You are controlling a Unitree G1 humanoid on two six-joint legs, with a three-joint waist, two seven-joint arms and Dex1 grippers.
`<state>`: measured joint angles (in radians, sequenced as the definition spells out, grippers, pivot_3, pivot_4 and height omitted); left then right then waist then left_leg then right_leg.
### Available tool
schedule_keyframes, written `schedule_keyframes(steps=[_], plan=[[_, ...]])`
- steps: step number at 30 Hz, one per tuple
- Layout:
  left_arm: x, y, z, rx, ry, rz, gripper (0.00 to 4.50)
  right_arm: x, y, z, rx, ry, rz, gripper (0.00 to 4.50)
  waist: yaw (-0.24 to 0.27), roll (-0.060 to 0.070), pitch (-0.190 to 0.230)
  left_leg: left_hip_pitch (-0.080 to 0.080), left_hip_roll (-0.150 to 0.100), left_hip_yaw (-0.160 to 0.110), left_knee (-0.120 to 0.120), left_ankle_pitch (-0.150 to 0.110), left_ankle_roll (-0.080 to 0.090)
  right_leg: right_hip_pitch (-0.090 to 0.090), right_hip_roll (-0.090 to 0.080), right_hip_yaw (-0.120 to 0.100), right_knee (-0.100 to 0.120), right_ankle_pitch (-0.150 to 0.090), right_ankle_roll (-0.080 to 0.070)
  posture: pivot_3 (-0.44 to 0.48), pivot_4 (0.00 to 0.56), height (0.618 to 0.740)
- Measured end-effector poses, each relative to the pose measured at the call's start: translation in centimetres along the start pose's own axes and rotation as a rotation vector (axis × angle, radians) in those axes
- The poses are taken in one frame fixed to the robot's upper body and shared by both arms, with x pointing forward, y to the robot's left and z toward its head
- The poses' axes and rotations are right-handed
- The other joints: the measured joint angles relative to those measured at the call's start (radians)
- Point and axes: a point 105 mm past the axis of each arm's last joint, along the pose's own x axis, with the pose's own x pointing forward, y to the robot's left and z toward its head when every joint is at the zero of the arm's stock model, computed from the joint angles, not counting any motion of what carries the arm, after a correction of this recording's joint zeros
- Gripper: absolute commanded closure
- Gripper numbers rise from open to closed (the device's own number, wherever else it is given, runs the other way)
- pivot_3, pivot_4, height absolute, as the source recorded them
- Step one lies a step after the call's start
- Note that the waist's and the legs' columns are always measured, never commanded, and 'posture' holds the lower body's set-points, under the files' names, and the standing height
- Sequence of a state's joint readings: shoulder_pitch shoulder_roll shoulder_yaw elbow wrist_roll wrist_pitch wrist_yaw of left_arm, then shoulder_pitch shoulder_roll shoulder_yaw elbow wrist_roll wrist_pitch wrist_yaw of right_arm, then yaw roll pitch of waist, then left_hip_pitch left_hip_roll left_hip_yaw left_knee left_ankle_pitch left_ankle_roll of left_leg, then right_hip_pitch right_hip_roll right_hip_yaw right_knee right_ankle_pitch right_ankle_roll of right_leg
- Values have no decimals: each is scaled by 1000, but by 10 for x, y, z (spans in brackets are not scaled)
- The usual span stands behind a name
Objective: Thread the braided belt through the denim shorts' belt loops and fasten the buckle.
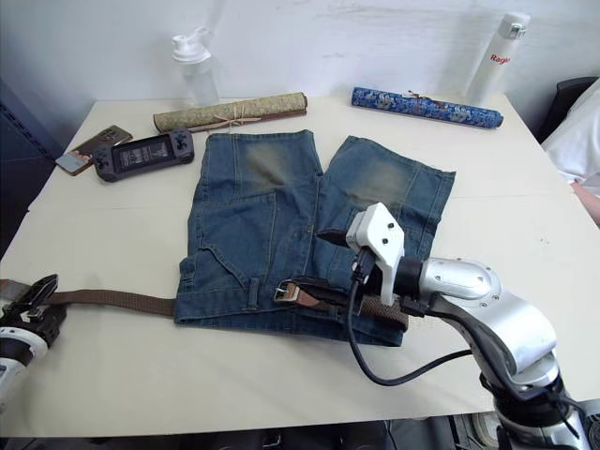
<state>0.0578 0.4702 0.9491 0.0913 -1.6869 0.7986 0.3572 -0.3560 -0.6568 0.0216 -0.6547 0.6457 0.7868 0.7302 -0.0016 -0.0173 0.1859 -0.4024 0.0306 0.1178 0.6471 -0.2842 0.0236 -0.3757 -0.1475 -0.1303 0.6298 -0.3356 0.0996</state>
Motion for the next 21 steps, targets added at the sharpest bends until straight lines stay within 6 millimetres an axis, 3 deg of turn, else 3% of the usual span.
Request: schedule_keyframes(steps=[4, 6, 13, 17, 20, 21], plan=[[3, 10, -2, -40, -13, 39, 3873, -2, 1, -1, -14, 0, 2, 0, 1, 0, 0, 0, 0, 0, 0, 0, 0, 0, 0, 0, 0, 0, 0, 0, 150, 717], [5, 5, -4, -37, -13, 31, 4446, -2, 1, -1, -20, -4, 2, 0, 2, 1, -1, 0, 0, 0, 0, 0, 0, 0, -1, 0, 0, 0, 0, 0, 150, 717], [10, 2, -6, -3, -10, 38, 4446, -2, 0, -2, -15, -5, -11, 0, 5, 2, -1, 0, 0, 0, 0, 0, 0, 0, 0, 0, 0, 0, 0, 0, 150, 717], [19, -14, -12, 296, 19, 30, 4446, -3, 0, -3, -12, 1, -15, 0, 12, -1, 1, -2, 0, -1, 0, -2, -7, -1, 0, -2, -1, 0, 0, 0, 150, 717], [27, -64, -13, 682, -32, -84, 4446, -3, 0, -4, -13, 6, -17, 0, 19, -7, 2, -4, 0, -1, 0, -2, -7, -2, 0, -2, -2, 0, 0, 0, 150, 717], [28, -94, -16, 867, -70, -166, 4446, -4, 0, -4, -14, 10, -17, 0, 23, -7, 2, -5, -1, -1, 0, -3, -7, -2, 0, -2, -4, 1, 0, 0, 150, 717]])
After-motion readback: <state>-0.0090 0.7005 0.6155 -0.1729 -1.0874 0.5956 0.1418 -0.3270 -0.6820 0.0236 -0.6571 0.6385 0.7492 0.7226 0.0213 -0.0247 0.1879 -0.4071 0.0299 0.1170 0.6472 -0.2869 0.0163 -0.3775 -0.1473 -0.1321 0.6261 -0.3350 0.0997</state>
